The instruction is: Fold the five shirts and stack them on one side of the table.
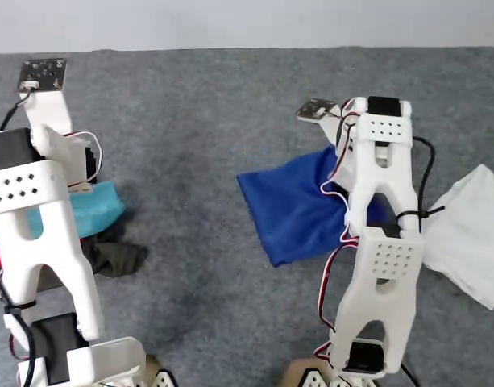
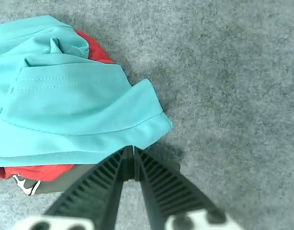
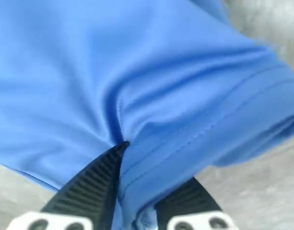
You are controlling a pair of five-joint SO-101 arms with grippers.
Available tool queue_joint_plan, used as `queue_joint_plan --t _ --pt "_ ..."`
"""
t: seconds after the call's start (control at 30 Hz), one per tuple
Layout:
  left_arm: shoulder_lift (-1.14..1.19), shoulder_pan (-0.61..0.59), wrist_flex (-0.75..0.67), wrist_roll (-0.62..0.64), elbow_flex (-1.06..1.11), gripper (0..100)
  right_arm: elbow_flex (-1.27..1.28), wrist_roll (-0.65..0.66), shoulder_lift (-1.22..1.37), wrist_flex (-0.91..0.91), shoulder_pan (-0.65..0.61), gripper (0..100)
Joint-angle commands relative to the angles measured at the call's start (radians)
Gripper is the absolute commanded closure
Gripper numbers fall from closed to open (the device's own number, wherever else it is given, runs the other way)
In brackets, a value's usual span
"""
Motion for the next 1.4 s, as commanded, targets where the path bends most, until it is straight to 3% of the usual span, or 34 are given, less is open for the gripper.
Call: queue_joint_plan --t 0.0,0.13,0.3,0.43,0.63,0.9,1.03,1.23,1.37 --pt "-0.048 -0.006 0.023 -0.008 -0.002 99 -0.051 0.176 -0.018 -0.097 0.021 98.8" --pt "-0.048 -0.006 0.023 -0.008 -0.002 99 -0.048 0.296 -0.015 -0.196 0.018 98.8" --pt "-0.048 -0.006 0.023 -0.008 -0.002 99 -0.051 0.305 0.01 -0.255 0.021 98.0" --pt "-0.048 -0.006 0.023 -0.009 -0.002 99 -0.052 0.272 0.005 -0.255 0.022 87.6" --pt "-0.048 -0.006 0.023 -0.009 -0.002 99 -0.052 -0.078 -0.087 -0.269 0.019 75.4" --pt "-0.048 -0.006 0.023 -0.009 -0.002 99 -0.052 -0.582 -0.226 -0.272 0.019 74.9" --pt "-0.048 -0.006 0.023 -0.009 -0.002 99 -0.052 -0.824 -0.305 -0.196 0.015 74.9" --pt "-0.048 -0.006 0.023 -0.011 -0.002 99 -0.051 -1.042 -0.344 0.013 -0.025 74.9" --pt "-0.048 -0.006 0.023 -0.081 -0.002 99 -0.003 -1.274 -0.358 0.093 -0.05 74.8"
